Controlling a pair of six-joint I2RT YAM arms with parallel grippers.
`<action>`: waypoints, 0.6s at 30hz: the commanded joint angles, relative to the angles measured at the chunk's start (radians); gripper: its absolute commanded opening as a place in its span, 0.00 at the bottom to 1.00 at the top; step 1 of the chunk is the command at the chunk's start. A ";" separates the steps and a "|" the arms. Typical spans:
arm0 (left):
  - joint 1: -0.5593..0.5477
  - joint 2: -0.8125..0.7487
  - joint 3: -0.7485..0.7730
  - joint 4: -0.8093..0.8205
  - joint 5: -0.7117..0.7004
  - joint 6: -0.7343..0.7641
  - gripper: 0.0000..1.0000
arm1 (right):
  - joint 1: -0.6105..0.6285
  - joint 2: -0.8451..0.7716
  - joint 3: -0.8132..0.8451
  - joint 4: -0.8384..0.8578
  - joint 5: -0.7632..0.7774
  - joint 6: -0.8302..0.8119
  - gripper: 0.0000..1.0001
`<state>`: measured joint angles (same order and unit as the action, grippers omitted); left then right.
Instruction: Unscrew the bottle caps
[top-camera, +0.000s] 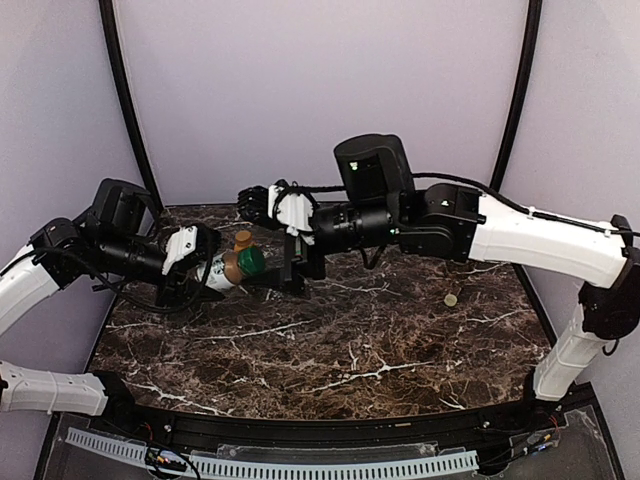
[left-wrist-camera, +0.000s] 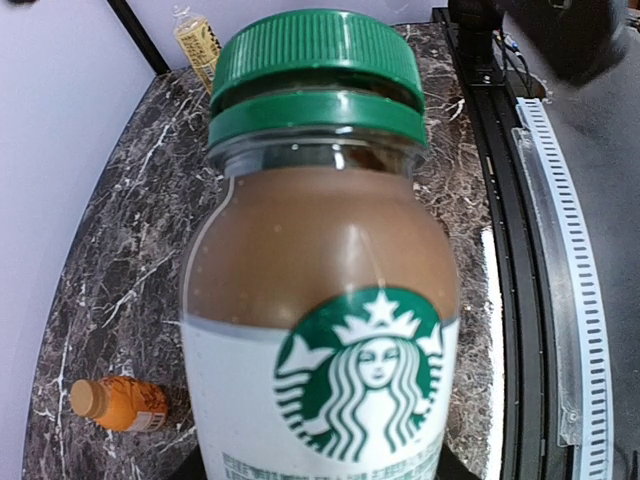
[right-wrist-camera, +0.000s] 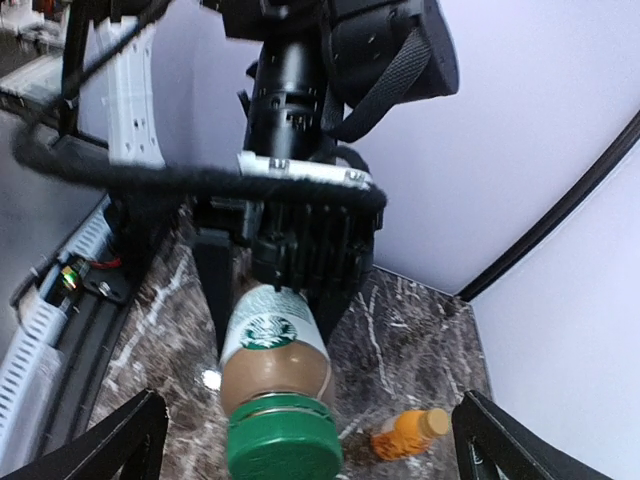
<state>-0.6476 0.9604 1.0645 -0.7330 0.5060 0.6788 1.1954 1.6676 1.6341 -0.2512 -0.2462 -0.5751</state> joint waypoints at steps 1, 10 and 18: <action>0.008 -0.028 -0.023 0.103 -0.120 -0.024 0.15 | -0.063 -0.074 -0.017 0.100 -0.201 0.366 0.99; 0.008 -0.039 -0.071 0.293 -0.380 0.051 0.15 | -0.248 0.047 0.068 0.055 -0.252 1.290 0.99; 0.008 -0.048 -0.098 0.339 -0.433 0.094 0.16 | -0.247 0.107 0.135 0.030 -0.297 1.310 0.93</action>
<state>-0.6434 0.9344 0.9871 -0.4427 0.1131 0.7406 0.9394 1.7550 1.7157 -0.2157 -0.4923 0.6514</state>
